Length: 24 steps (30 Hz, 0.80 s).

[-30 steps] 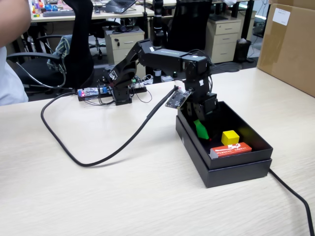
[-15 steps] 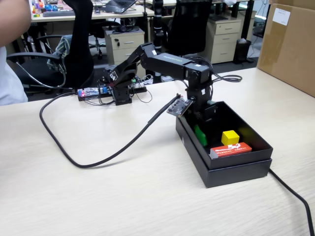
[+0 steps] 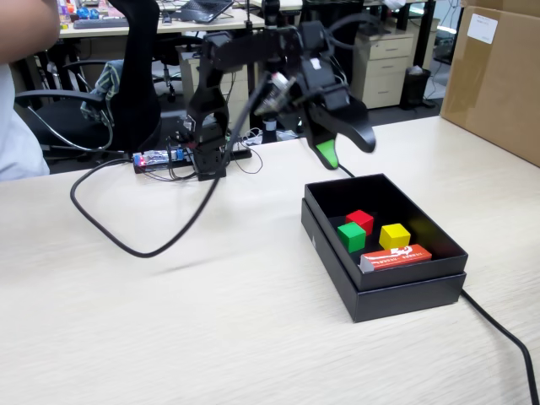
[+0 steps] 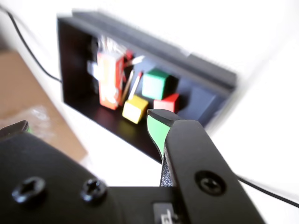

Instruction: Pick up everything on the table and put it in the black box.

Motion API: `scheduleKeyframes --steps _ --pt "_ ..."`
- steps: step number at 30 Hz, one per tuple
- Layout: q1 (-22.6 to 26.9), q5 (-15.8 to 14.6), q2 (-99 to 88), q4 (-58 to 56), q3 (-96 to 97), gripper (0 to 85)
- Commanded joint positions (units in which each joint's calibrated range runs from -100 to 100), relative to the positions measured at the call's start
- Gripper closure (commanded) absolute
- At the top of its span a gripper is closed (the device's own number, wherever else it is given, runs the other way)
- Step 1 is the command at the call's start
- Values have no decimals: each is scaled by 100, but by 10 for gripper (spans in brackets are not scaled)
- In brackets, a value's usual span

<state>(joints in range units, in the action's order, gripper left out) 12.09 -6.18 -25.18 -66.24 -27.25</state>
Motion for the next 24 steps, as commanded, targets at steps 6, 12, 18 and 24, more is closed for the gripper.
scheduleKeyframes --steps 6,12,18,24 --pt "-879 142 -3960 736 2244 375" --pt "-1201 332 -5382 1799 4411 375" --pt "-1221 337 -6553 2758 6505 375" --pt "-1280 313 -7081 3345 7883 378"
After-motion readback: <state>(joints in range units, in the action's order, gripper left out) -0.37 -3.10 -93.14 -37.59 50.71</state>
